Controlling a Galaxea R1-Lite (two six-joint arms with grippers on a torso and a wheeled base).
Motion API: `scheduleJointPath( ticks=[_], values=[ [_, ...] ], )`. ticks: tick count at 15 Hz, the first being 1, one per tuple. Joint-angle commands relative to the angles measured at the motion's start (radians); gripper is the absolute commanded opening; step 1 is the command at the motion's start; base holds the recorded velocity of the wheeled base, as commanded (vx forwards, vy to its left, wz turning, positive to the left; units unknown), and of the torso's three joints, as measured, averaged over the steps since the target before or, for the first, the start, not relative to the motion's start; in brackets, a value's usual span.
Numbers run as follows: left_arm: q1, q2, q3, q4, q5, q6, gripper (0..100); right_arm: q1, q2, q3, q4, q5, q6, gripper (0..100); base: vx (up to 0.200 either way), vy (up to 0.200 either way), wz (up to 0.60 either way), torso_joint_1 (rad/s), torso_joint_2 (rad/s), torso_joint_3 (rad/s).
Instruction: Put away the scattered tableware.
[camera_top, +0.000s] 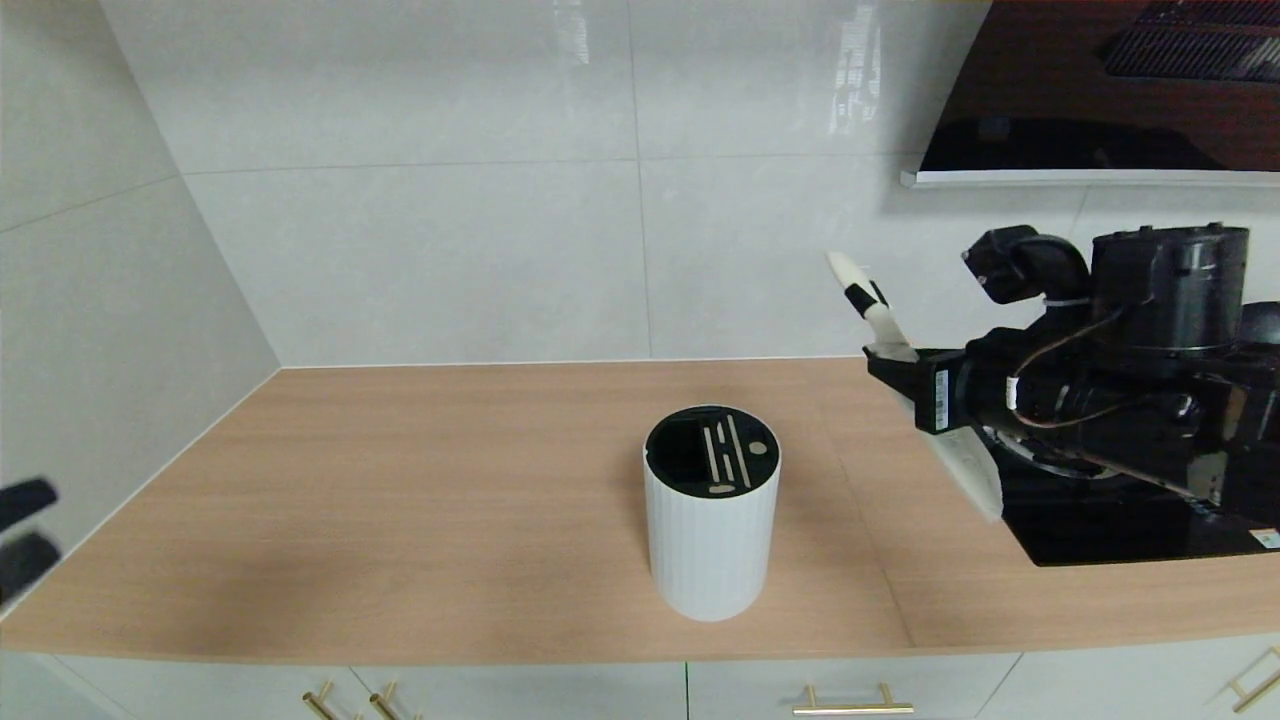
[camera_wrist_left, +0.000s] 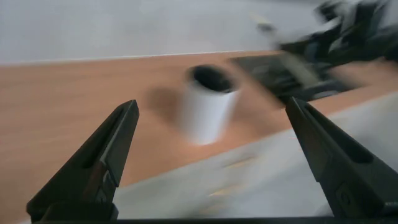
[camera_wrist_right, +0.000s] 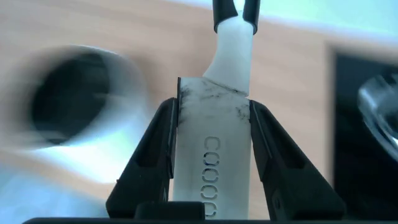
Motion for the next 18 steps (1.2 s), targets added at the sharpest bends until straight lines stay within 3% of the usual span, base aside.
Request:
scheduleJointPath(
  ticks=[1, 2, 4, 5, 6, 9, 10, 12, 16, 18],
  values=[
    [-0.165, 0.434, -0.019, -0.388, -0.049, -0.211, 100, 0.156, -0.12, -0.012, 0.019, -0.032, 0.0, 0, 0.0, 0.0, 0.0, 0.0, 0.0, 0.0],
    [-0.199, 0.512, -0.027, -0.433, -0.046, -0.212, 100, 0.179, -0.137, 0.005, 0.027, -0.041, 0.001, 0, 0.0, 0.0, 0.0, 0.0, 0.0, 0.0],
    [-0.211, 0.58, -0.033, -0.457, -0.049, -0.209, 100, 0.195, -0.137, 0.016, 0.028, -0.042, 0.001, 0, 0.0, 0.0, 0.0, 0.0, 0.0, 0.0],
    [-0.248, 0.725, -0.146, -0.471, -0.04, -0.172, 100, 0.252, -0.127, 0.014, 0.028, -0.044, 0.018, 0, 0.0, 0.0, 0.0, 0.0, 0.0, 0.0],
    [-0.25, 0.748, -0.162, -0.471, -0.045, -0.185, 100, 0.282, -0.107, 0.018, 0.028, -0.047, 0.041, 0, 0.0, 0.0, 0.0, 0.0, 0.0, 0.0],
    [-0.306, 0.827, -0.165, -0.496, -0.046, -0.266, 100, 0.345, -0.042, 0.014, 0.025, -0.062, 0.061, 0, 0.0, 0.0, 0.0, 0.0, 0.0, 0.0],
    [-0.325, 0.862, -0.188, -0.562, -0.046, -0.303, 100, 0.364, -0.017, 0.008, 0.022, -0.092, 0.067, 0, 0.0, 0.0, 0.0, 0.0, 0.0, 0.0],
    [-0.348, 0.928, -0.215, -0.671, -0.028, -0.334, 100, 0.397, 0.005, -0.001, 0.008, -0.148, 0.103, 0, 0.0, 0.0, 0.0, 0.0, 0.0, 0.0],
    [-0.374, 0.978, -0.197, -0.717, 0.004, -0.436, 100, 0.414, 0.001, 0.002, 0.008, -0.158, 0.107, 0, 0.0, 0.0, 0.0, 0.0, 0.0, 0.0],
    [-0.388, 1.021, -0.198, -0.764, 0.008, -0.446, 100, 0.436, 0.005, 0.001, 0.008, -0.158, 0.107, 0, 0.0, 0.0, 0.0, 0.0, 0.0, 0.0]
  ],
)
